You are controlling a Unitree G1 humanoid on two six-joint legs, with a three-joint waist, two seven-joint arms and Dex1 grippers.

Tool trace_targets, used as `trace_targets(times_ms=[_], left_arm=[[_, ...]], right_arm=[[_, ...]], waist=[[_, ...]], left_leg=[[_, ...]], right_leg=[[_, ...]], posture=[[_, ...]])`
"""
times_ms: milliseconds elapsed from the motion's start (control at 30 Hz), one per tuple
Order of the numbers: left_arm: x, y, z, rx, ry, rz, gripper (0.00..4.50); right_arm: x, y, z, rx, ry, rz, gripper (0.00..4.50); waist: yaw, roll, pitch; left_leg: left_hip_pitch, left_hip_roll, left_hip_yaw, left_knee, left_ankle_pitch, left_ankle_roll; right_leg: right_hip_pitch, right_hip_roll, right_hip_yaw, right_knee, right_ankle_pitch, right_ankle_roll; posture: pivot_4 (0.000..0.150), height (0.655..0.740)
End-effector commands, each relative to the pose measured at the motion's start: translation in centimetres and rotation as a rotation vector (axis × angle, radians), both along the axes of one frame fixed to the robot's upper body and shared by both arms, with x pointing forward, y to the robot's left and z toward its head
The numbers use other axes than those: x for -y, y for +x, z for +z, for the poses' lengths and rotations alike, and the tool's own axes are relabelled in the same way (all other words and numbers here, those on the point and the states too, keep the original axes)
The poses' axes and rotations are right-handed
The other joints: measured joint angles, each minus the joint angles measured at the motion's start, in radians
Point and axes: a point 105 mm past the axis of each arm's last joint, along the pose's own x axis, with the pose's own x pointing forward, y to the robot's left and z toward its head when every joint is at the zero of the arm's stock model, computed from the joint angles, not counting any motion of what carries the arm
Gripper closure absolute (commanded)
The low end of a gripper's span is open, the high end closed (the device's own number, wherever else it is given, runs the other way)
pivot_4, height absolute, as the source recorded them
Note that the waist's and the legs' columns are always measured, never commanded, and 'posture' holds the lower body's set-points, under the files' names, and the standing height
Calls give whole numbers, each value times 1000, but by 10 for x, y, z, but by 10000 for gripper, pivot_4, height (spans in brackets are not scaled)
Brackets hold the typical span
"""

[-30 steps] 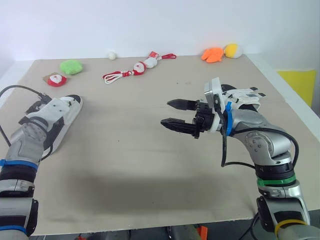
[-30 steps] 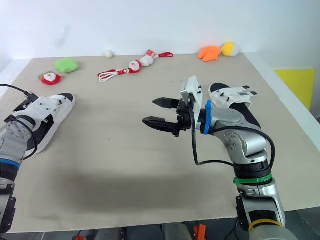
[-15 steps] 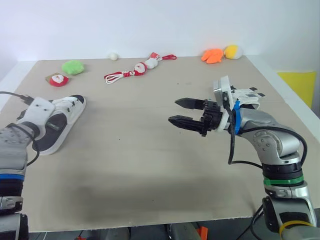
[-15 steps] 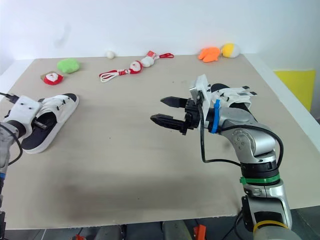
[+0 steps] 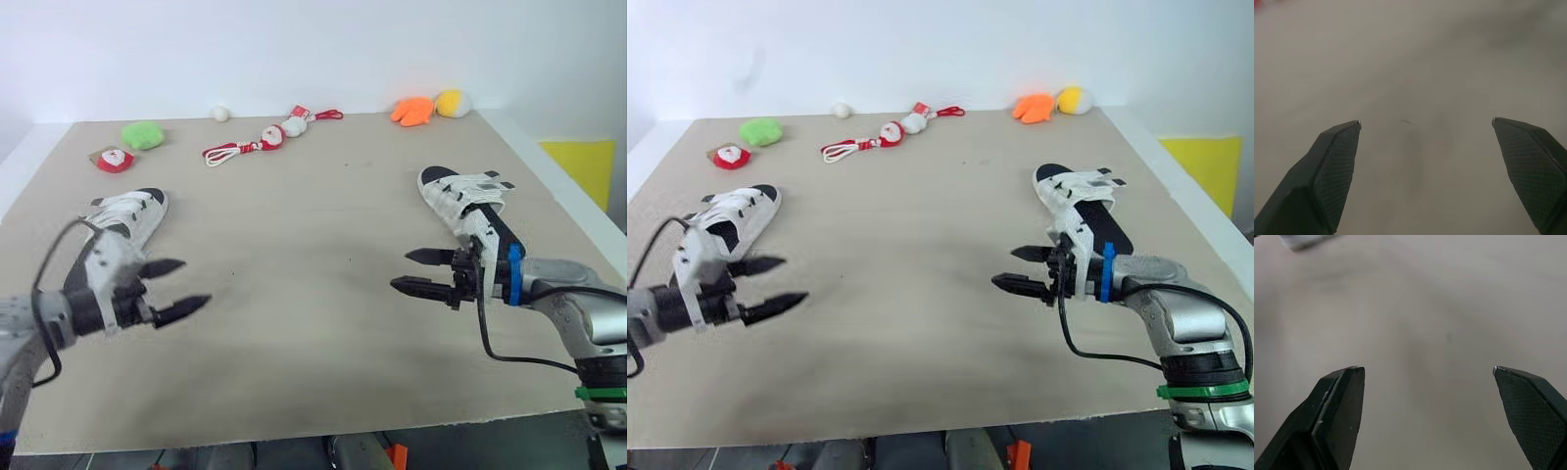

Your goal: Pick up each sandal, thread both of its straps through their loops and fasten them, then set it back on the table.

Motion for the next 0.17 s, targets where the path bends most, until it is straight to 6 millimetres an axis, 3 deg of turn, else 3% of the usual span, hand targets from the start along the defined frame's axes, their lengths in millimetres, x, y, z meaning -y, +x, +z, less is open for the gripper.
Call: trace_targets(times_ms=[33, 167], left_arm=[[8, -5, 5, 35, 24, -43, 546], [4, -3, 1, 38, 27, -22, 546]], right_arm=[[3, 1, 14, 64, -14, 11, 0], [6, 3, 17, 80, -8, -9, 0]], waist=[[-2, 0, 0], [-4, 0, 0]], left_leg=[[0, 0, 0, 0, 1, 1], [0, 0, 1, 5, 1, 2]], right_leg=[[0, 0, 0, 0, 1, 1], [3, 0, 1, 0, 3, -1]], posture=[[1500, 7400], [1500, 7400]])
